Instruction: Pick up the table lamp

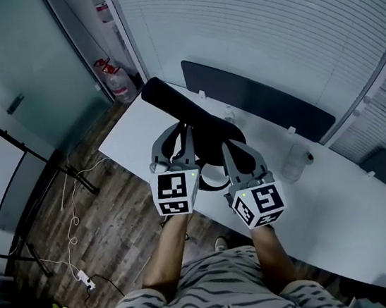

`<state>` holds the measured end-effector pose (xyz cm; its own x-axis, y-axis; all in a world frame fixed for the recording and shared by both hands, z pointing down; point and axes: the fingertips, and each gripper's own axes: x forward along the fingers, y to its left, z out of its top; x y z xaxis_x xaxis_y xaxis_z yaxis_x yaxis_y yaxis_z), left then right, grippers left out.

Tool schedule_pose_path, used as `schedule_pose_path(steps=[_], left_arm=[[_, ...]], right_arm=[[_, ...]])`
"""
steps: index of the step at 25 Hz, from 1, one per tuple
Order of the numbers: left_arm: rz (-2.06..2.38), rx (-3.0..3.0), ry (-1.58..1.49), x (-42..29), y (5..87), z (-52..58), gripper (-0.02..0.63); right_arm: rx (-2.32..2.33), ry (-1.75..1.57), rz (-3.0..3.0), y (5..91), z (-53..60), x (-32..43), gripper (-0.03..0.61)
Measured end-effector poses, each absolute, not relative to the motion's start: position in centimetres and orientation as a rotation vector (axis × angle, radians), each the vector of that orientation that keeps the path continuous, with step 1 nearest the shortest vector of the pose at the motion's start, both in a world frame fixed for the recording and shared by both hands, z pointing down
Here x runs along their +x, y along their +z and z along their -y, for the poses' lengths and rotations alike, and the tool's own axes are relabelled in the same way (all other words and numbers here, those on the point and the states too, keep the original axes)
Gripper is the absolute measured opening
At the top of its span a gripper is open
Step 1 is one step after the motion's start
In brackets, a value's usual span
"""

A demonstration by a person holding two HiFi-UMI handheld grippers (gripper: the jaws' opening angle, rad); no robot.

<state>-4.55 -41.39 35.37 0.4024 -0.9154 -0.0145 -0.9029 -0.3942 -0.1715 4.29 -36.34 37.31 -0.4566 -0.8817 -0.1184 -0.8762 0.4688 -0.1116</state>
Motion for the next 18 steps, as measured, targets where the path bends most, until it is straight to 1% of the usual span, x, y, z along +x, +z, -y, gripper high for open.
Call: schedule_pose_path(steps=[18], left_arm=[[-1.655, -2.522, -0.111, -5.6, 36.4, 37.1, 0.054]], right_arm=[[-1.541, -0.043, -2.538, 35.8, 35.5, 3.5, 0.005]])
